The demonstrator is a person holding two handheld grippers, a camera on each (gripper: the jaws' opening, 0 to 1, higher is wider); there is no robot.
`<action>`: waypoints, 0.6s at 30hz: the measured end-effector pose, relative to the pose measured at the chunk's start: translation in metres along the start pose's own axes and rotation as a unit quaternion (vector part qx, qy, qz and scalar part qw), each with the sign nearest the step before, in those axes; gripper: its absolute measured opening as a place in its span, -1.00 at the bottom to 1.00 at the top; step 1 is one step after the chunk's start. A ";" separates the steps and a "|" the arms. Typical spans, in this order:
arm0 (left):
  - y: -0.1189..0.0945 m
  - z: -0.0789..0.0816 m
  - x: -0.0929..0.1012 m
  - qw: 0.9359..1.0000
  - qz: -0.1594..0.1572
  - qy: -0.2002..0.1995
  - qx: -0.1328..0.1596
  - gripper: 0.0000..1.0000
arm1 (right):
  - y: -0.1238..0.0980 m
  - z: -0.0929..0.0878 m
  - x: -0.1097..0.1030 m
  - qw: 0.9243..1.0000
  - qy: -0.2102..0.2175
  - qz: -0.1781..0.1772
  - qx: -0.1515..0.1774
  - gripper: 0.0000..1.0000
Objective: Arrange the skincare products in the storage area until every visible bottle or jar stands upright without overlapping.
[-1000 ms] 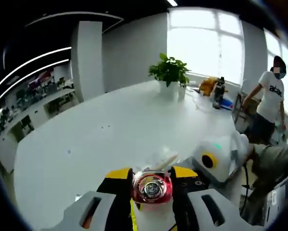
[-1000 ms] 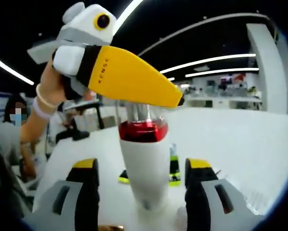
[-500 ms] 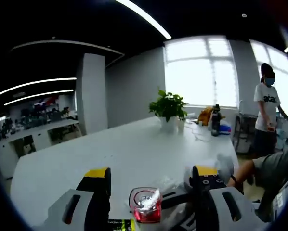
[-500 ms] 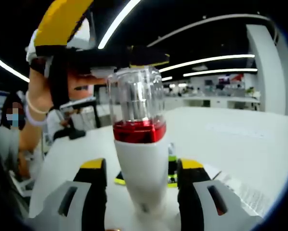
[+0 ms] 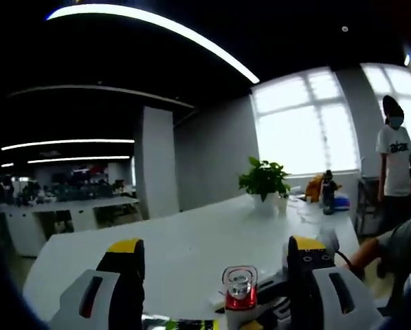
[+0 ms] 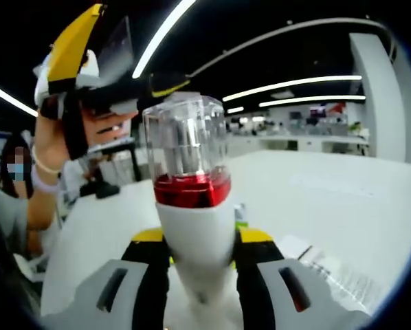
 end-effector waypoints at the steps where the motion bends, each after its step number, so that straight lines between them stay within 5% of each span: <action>1: -0.002 -0.001 -0.002 1.000 0.004 -0.002 0.002 0.77 | 0.000 0.000 0.000 1.000 -0.002 -0.001 -0.001 -0.29; 12: -0.010 -0.026 -0.022 0.999 0.036 -0.035 0.014 0.73 | -0.002 0.004 -0.003 0.999 -0.026 0.000 -0.025 -0.37; 18: -0.008 -0.038 -0.027 0.996 0.066 -0.023 0.056 0.71 | -0.003 0.002 -0.006 0.999 -0.022 0.018 -0.041 -0.39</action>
Point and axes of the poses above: the point that each gripper's makers call its tool centre point, and the gripper's own axes: y roughly forward along the fingers, x roughly to its right, z roughly out of its top, the point moved 9 cm from there along -y, roughly backward along the fingers, and after that the axes turned 14 degrees about y, right-handed, at the moved point
